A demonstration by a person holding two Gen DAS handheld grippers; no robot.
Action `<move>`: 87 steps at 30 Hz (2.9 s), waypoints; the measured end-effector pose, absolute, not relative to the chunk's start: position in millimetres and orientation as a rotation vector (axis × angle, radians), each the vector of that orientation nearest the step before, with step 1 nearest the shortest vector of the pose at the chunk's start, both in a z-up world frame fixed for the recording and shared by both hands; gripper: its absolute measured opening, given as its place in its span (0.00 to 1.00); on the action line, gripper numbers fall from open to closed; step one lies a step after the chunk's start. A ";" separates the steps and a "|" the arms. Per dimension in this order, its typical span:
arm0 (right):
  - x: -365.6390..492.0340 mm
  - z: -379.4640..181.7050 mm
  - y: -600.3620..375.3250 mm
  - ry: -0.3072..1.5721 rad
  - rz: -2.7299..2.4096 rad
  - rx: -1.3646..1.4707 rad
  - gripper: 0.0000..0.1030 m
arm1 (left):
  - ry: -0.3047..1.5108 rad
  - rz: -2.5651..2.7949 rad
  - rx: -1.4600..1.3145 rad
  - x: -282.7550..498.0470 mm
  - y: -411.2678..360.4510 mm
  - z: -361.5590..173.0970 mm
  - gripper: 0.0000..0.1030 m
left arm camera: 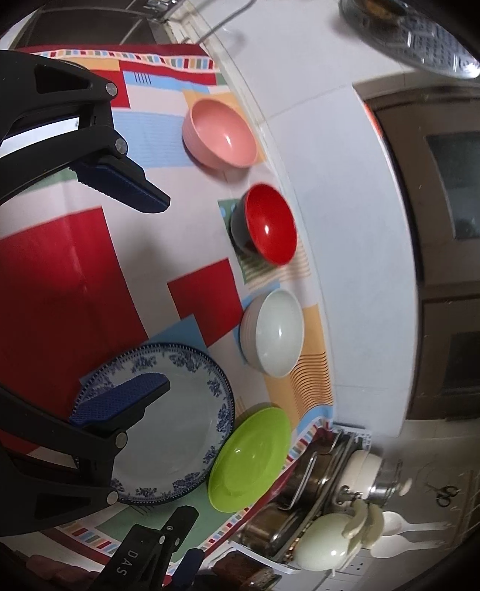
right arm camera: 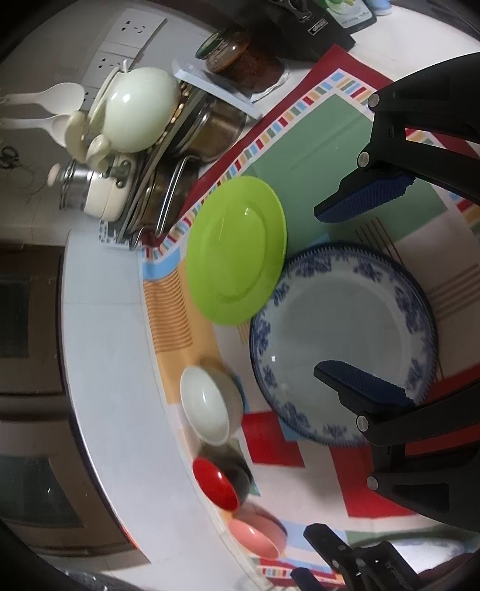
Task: Organize plates and bowls
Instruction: 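Move both grippers to the second blue-rimmed plate and grasp its rim, then lift the second plate with both grippers and carry it over the first plate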
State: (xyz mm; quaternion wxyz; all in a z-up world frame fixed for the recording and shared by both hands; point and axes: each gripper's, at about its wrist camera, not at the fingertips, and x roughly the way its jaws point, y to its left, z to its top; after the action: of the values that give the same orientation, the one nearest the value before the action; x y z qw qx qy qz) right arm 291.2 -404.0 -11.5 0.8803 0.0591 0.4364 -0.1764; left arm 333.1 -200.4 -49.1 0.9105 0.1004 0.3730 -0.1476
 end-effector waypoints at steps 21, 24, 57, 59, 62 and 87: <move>323.4 -82.1 -456.2 1.064 -0.428 0.208 0.75 | 1.005 -0.377 0.275 391.4 -256.4 -128.2 0.78; 325.3 -87.7 -459.4 1.072 -0.431 0.216 0.75 | 1.014 -0.384 0.275 394.5 -261.2 -133.3 0.77; 332.8 -107.5 -465.6 1.136 -0.381 0.283 0.36 | 1.064 -0.448 0.228 399.1 -272.5 -145.6 0.34; 332.8 -106.5 -464.6 1.143 -0.378 0.284 0.36 | 1.057 -0.438 0.229 398.0 -270.4 -143.4 0.34; 332.1 -104.3 -459.9 1.146 -0.363 0.274 0.36 | 1.048 -0.420 0.228 395.9 -265.2 -140.8 0.34; 317.8 -57.5 -383.2 1.060 -0.210 0.145 0.36 | 0.955 -0.266 0.101 345.9 -170.7 -97.1 0.34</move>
State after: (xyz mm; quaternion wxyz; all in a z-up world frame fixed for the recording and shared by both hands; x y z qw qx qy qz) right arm 317.8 -383.2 -57.5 0.8551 0.0690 0.5041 -0.0999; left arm 345.9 -170.7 -97.1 0.8785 0.0483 0.4578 -0.1275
